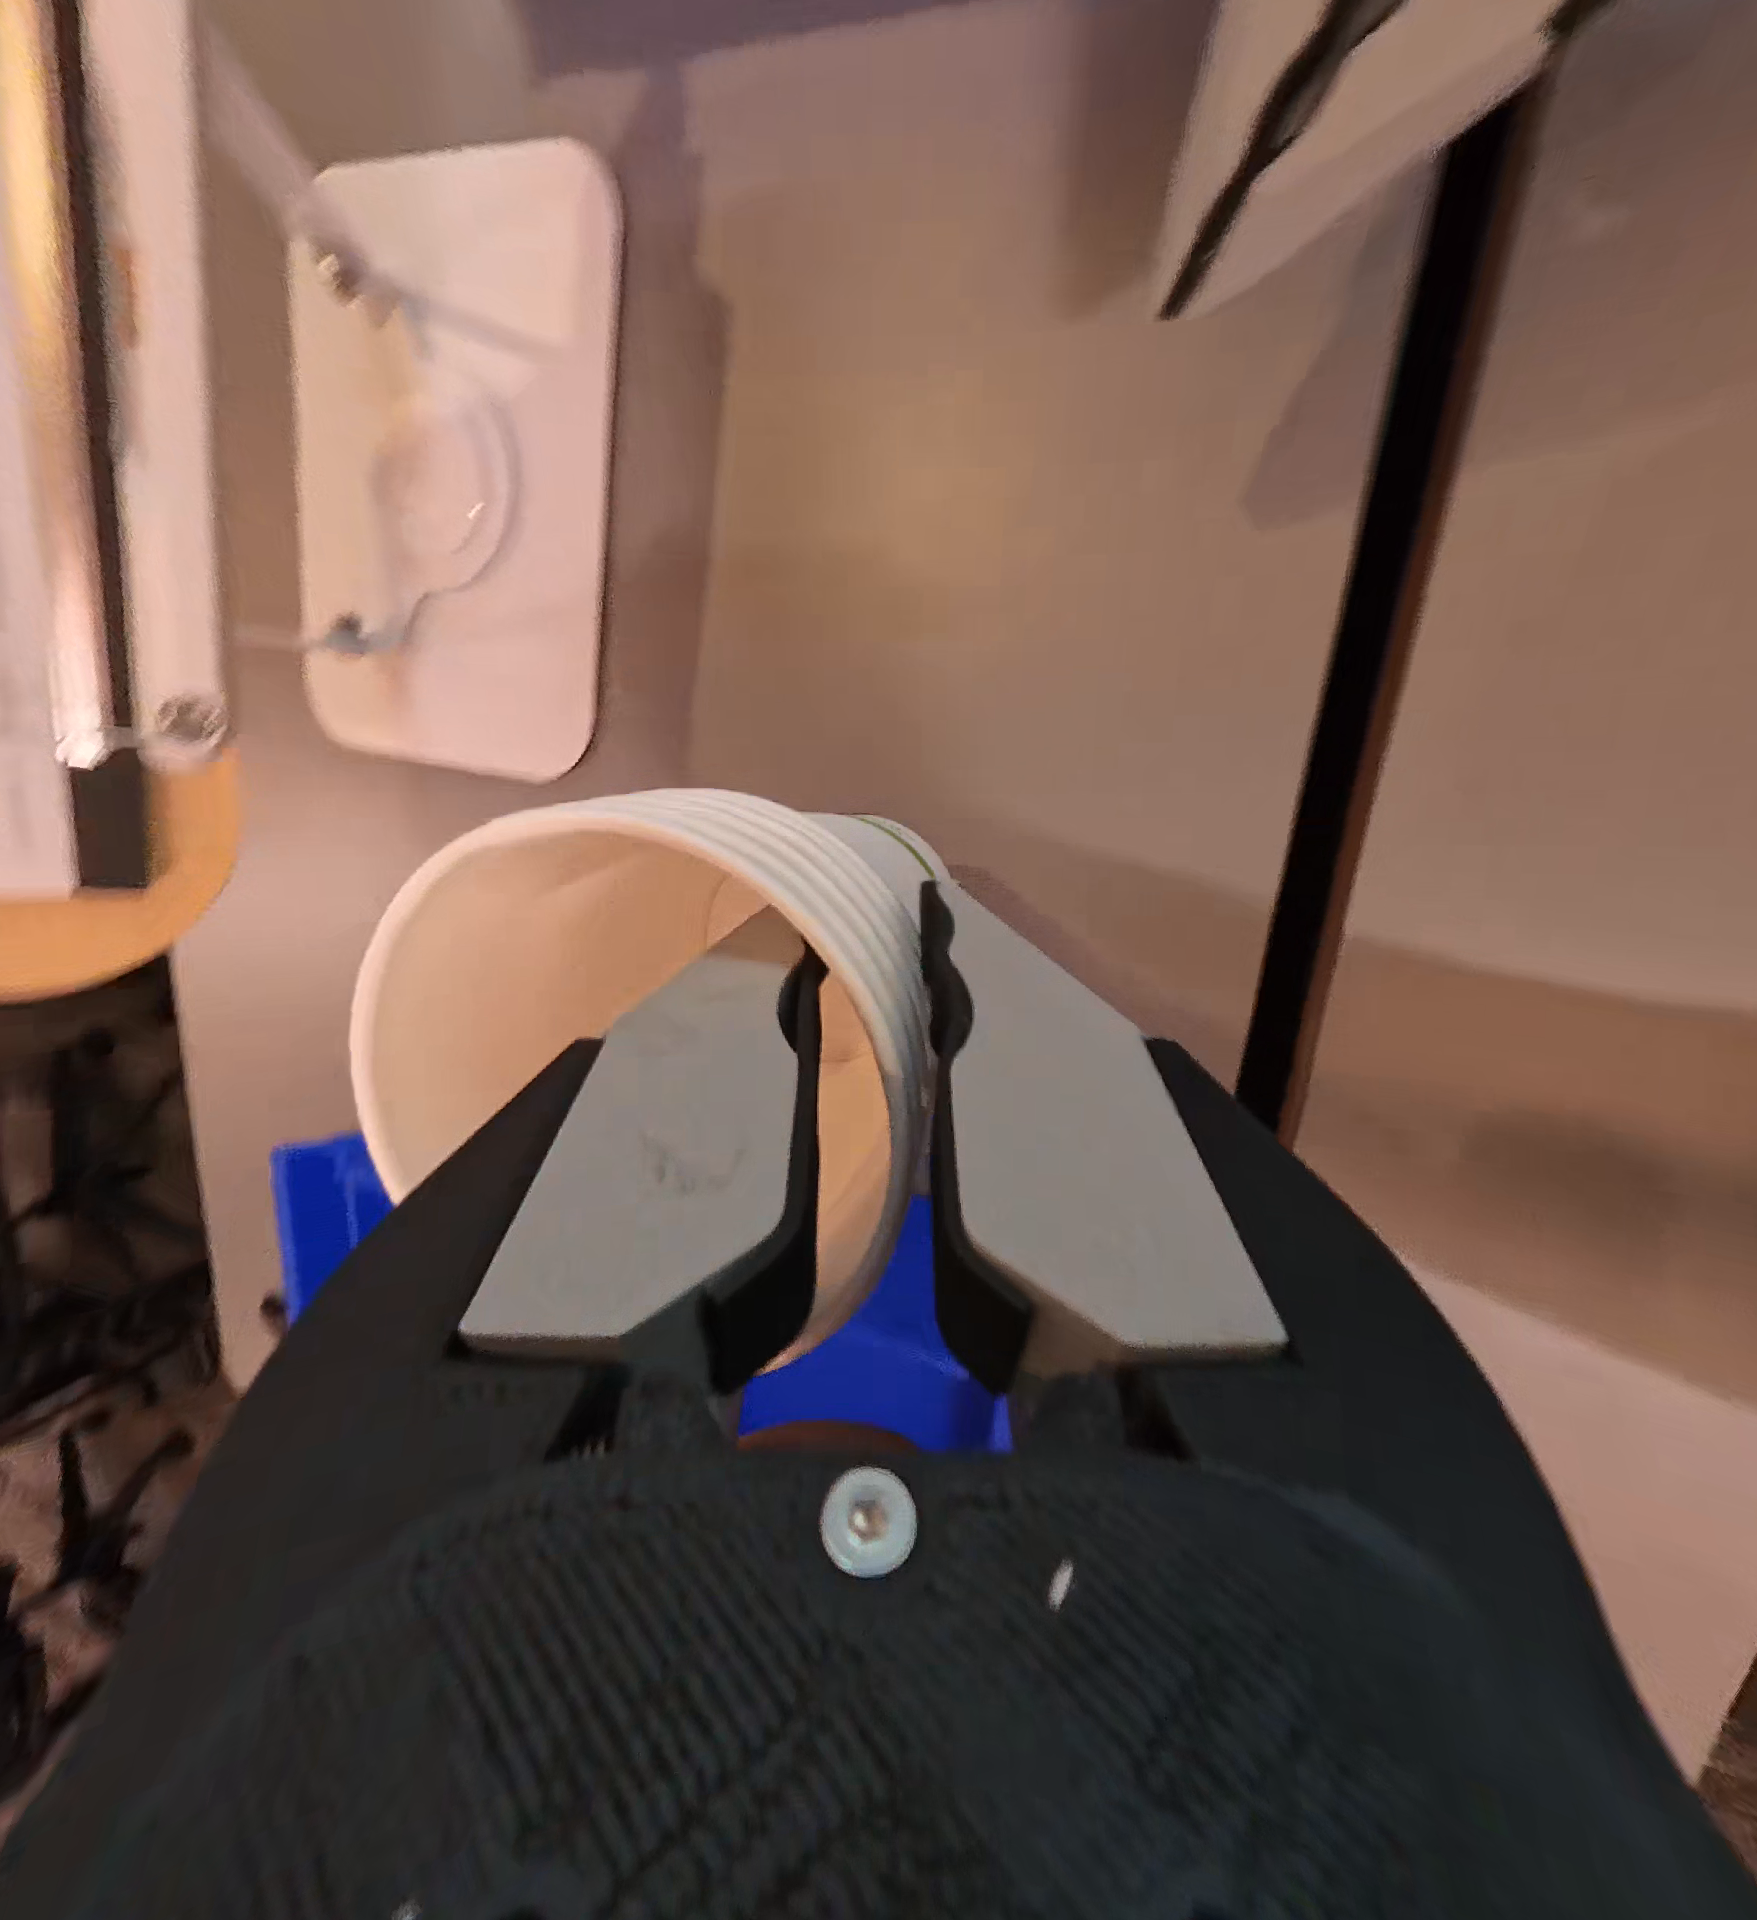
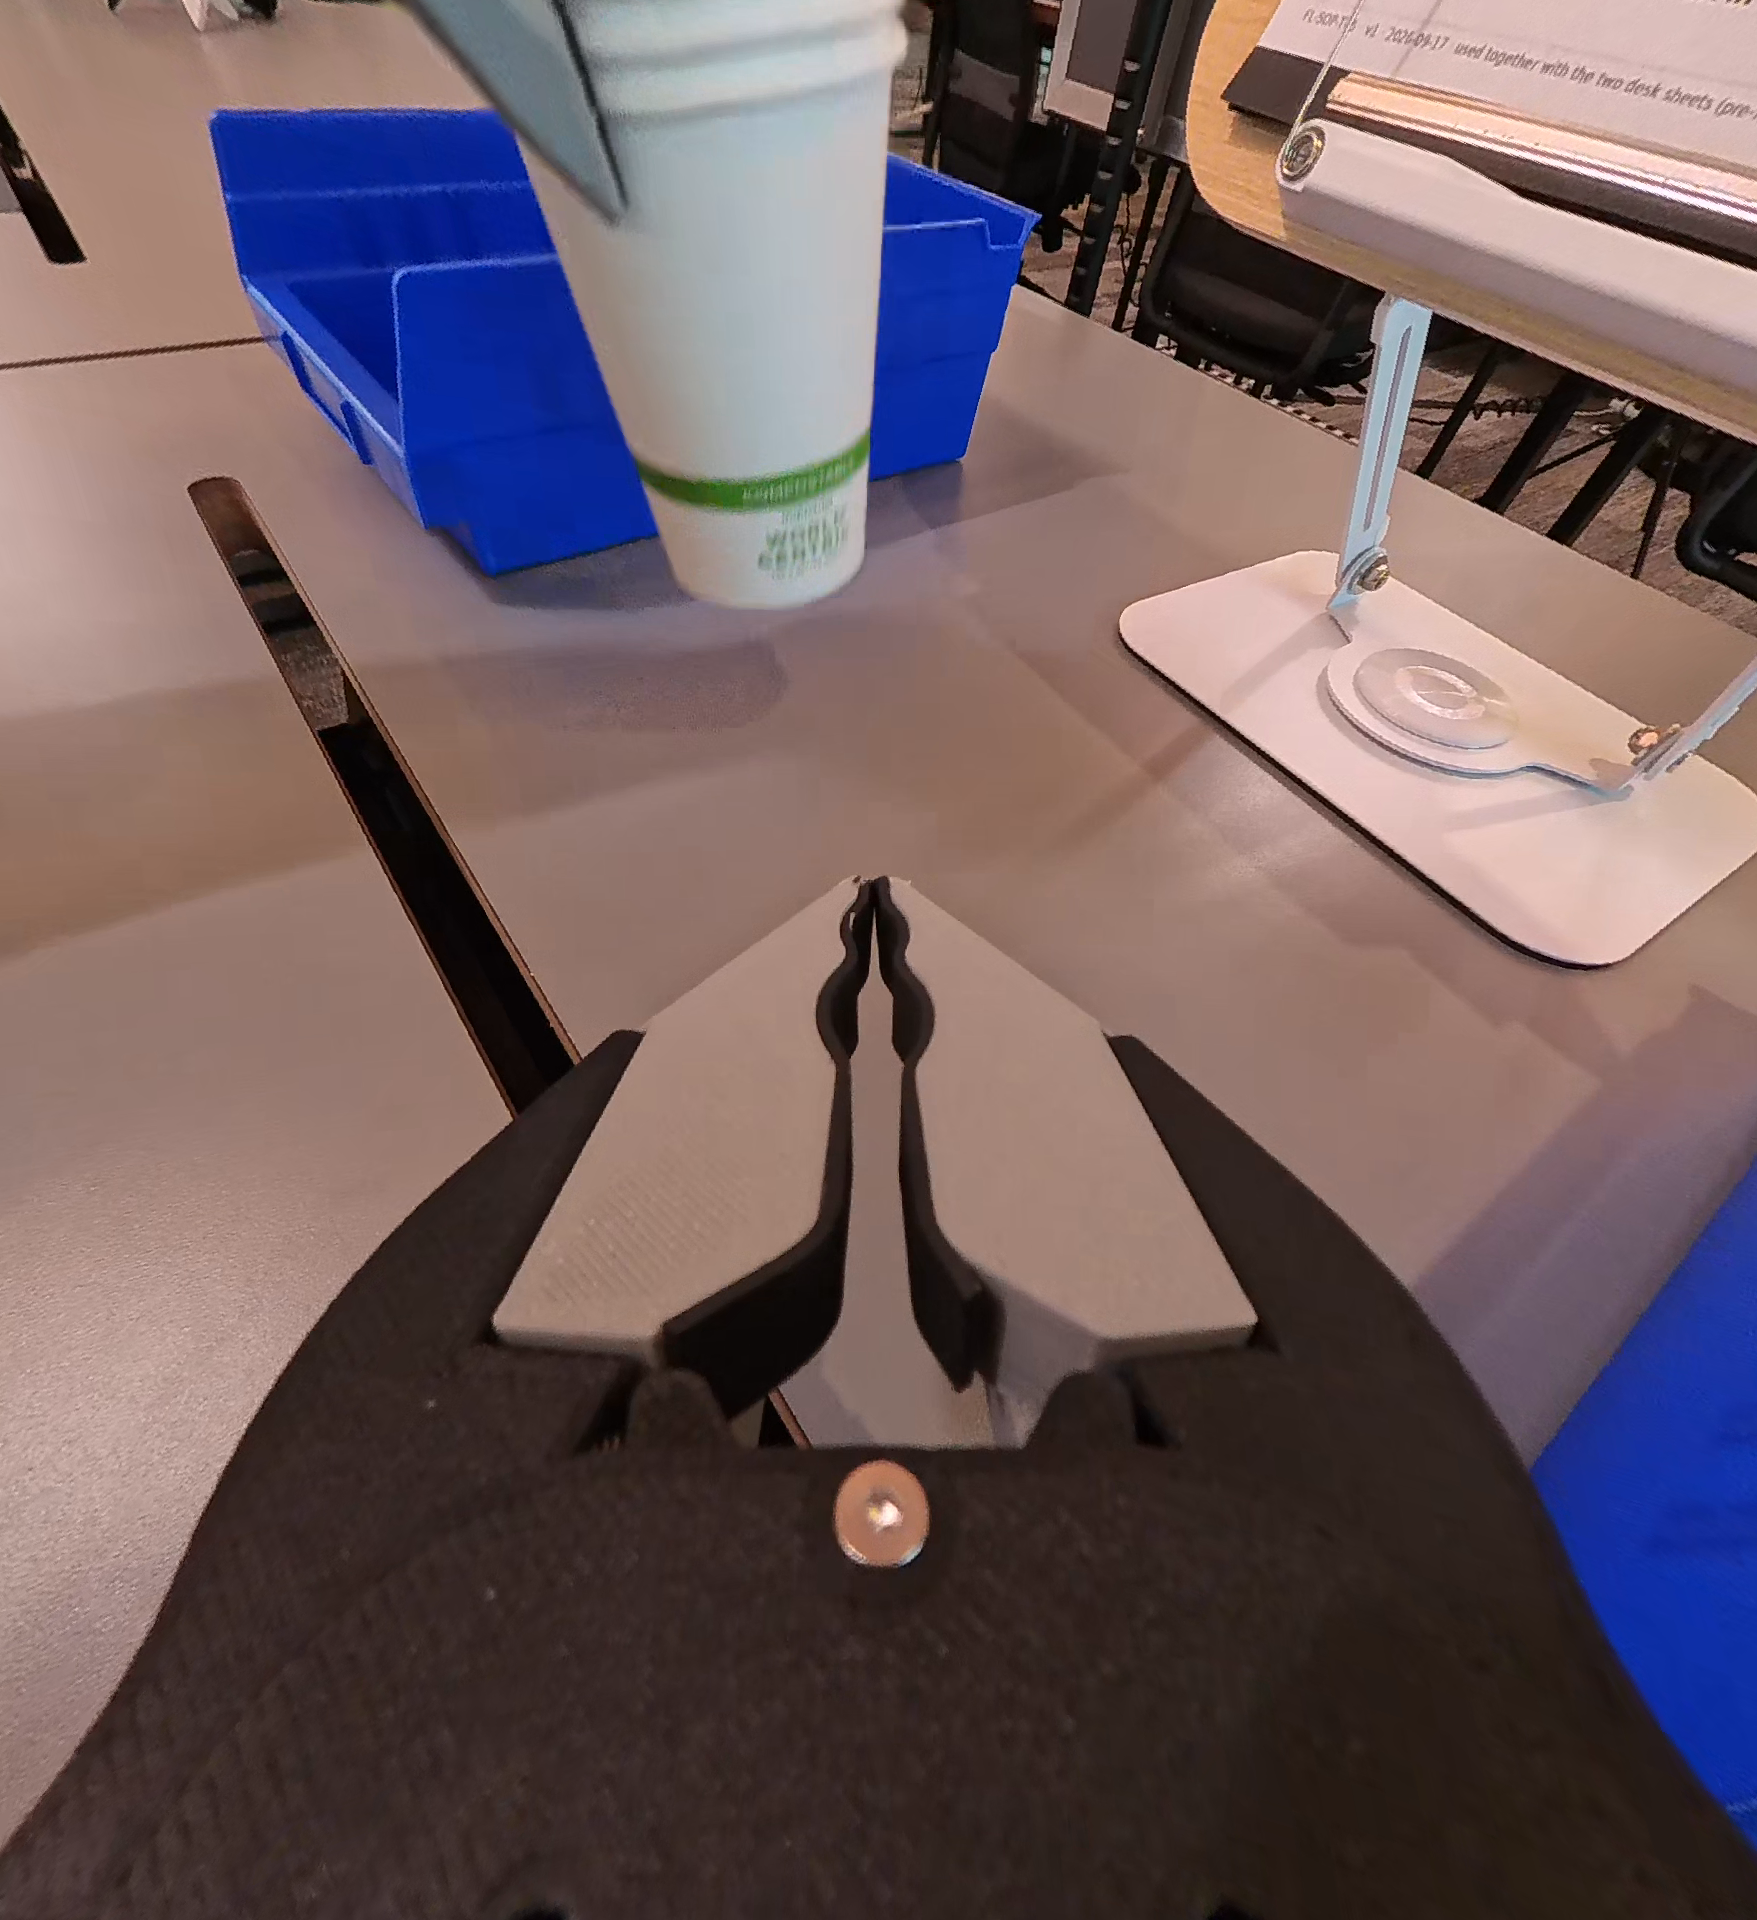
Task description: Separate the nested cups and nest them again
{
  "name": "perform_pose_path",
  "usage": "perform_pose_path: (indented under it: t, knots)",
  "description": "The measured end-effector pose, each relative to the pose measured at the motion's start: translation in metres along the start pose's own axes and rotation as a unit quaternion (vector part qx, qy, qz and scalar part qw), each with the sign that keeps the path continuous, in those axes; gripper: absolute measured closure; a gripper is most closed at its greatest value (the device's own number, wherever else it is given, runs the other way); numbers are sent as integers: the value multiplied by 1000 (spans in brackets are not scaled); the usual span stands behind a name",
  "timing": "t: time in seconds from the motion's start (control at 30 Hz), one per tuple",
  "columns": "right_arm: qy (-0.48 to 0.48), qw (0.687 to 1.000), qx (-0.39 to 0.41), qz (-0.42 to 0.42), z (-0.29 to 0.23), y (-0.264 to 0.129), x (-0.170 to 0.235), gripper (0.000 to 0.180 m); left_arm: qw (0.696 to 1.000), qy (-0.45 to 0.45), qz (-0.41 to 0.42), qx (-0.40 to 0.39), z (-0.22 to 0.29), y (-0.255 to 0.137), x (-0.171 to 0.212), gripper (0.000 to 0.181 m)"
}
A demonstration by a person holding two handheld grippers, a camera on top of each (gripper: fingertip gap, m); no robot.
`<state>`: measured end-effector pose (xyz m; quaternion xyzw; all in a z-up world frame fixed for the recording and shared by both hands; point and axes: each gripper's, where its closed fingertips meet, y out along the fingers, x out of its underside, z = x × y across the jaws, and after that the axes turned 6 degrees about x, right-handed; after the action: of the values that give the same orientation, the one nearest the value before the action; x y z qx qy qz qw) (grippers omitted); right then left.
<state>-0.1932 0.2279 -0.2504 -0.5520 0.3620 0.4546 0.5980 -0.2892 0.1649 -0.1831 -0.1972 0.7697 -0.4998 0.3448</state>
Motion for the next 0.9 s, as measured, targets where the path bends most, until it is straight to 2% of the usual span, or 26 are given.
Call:
perform_pose_path:
  t: [0.3,0.5,0.57,0.77,0.9]
  knots:
    - [7,1000,4,7,4,-2,-2,180,993,67,39,93,34,46,-28,163]
    - [5,1000,2,6,3,-2,-2,180,995,58,64,55,22,48,-43,143]
    - [4,1000,3,6,3,-2,-3,180,994,44,88,44,20,41,-49,135]
    - [6,1000,5,13,4,-4,-6,180,980,-56,191,-20,10,15,-57,81]
    - [14,1000,9,24,8,-8,-10,180,943,-148,290,-74,4,-1,-49,77]
